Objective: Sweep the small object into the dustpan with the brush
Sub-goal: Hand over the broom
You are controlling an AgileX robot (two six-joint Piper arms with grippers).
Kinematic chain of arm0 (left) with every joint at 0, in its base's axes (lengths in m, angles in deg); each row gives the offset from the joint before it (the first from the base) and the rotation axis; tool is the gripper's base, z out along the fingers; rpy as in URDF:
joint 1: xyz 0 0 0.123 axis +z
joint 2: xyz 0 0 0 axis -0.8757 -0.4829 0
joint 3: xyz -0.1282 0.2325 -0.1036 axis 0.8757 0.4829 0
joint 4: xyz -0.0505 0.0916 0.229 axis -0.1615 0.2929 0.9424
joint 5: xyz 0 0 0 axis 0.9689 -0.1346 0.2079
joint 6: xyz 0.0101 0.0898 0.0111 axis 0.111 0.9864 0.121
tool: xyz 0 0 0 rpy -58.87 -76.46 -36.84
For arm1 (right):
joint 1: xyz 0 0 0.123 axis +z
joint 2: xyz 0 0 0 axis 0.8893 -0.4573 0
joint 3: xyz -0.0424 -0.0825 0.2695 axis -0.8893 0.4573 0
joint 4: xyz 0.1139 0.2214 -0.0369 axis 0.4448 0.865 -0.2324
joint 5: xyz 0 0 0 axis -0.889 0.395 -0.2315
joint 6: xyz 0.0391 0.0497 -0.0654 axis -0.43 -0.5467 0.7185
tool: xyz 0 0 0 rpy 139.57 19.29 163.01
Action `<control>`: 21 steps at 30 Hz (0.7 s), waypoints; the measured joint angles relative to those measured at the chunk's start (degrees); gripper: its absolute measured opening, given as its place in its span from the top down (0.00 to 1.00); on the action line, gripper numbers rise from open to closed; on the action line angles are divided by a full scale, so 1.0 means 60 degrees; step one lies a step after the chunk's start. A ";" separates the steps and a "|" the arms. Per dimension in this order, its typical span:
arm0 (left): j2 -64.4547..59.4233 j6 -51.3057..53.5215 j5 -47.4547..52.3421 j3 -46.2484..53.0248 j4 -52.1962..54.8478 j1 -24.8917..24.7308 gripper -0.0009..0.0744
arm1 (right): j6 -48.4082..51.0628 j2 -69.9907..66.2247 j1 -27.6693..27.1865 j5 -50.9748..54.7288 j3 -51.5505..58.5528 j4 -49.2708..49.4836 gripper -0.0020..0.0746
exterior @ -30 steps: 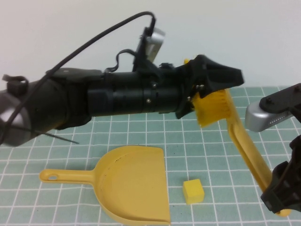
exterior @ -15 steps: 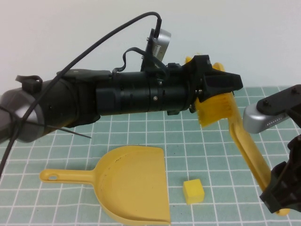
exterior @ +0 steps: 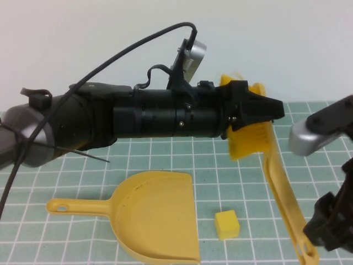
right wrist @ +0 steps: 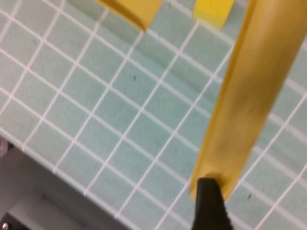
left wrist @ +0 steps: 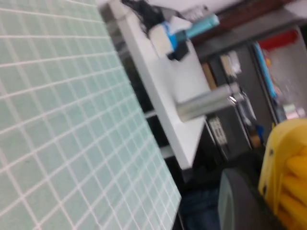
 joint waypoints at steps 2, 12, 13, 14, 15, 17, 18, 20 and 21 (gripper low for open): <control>0.0000 0.0249 0.0236 0.0000 0.0000 0.0000 0.79 | 0.0162 0.0250 0.0000 -0.0165 -0.0104 -0.0146 0.42; 0.0020 0.1724 0.2364 0.0000 0.0013 0.0572 0.79 | 0.1581 0.1678 0.0000 -0.1463 -0.0086 -0.0097 0.41; 0.0041 0.1765 0.2591 0.0000 0.0021 0.0657 0.79 | 0.1651 0.1785 0.0000 -0.1754 0.0017 0.0024 0.40; 0.0063 0.1810 0.2776 0.0000 0.0036 0.0723 0.79 | 0.1802 0.1873 0.0000 -0.2170 0.0188 0.0210 0.40; 0.0080 0.1832 0.2952 0.0000 0.0036 0.0784 0.79 | 0.1969 0.1931 0.0000 -0.2602 0.0402 0.0460 0.40; 0.0080 0.1856 0.3302 0.0000 0.0036 0.0884 0.79 | 0.2455 0.1995 0.0000 -0.3321 0.0842 0.1097 0.40; 0.0080 0.1873 0.3423 0.0000 0.0036 0.0922 0.79 | 0.2755 0.1995 0.0000 -0.3654 0.1094 0.1551 0.40; 0.0080 0.1875 0.3523 0.0000 0.0055 0.1024 0.79 | 0.3313 0.1995 0.0000 -0.4214 0.1562 0.2475 0.40; 0.0080 0.1893 0.3540 0.0000 0.0055 0.1061 0.79 | 0.3658 0.1995 0.0000 -0.4445 0.1813 0.3182 0.40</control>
